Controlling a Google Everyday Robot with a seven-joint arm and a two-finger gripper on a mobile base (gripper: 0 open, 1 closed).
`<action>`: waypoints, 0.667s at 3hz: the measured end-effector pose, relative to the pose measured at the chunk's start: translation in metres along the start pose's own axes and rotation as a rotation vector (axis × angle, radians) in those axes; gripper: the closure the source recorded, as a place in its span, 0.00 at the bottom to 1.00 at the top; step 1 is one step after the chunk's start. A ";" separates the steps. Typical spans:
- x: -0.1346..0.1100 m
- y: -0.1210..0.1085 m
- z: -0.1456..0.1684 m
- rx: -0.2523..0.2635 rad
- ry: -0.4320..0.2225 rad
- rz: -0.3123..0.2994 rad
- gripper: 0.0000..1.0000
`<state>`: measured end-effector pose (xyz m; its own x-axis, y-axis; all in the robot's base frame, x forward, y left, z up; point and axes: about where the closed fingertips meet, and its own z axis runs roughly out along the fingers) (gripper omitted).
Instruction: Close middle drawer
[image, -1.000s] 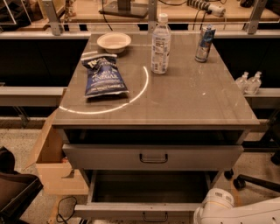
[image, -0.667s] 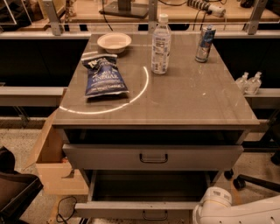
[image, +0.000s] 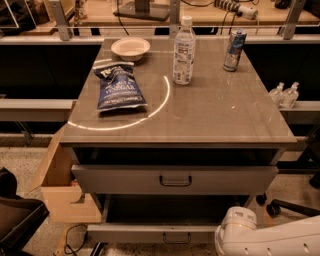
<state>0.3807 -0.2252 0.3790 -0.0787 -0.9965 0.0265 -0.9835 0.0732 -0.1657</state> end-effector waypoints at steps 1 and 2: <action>-0.008 -0.010 -0.004 0.026 0.001 -0.017 1.00; -0.015 -0.019 -0.005 0.047 -0.007 -0.031 1.00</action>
Offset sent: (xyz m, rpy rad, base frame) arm 0.0313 0.0238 0.0110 0.0029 -0.0754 0.0540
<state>0.3996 -0.2112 0.3867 -0.0465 -0.9986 0.0256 -0.9768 0.0401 -0.2105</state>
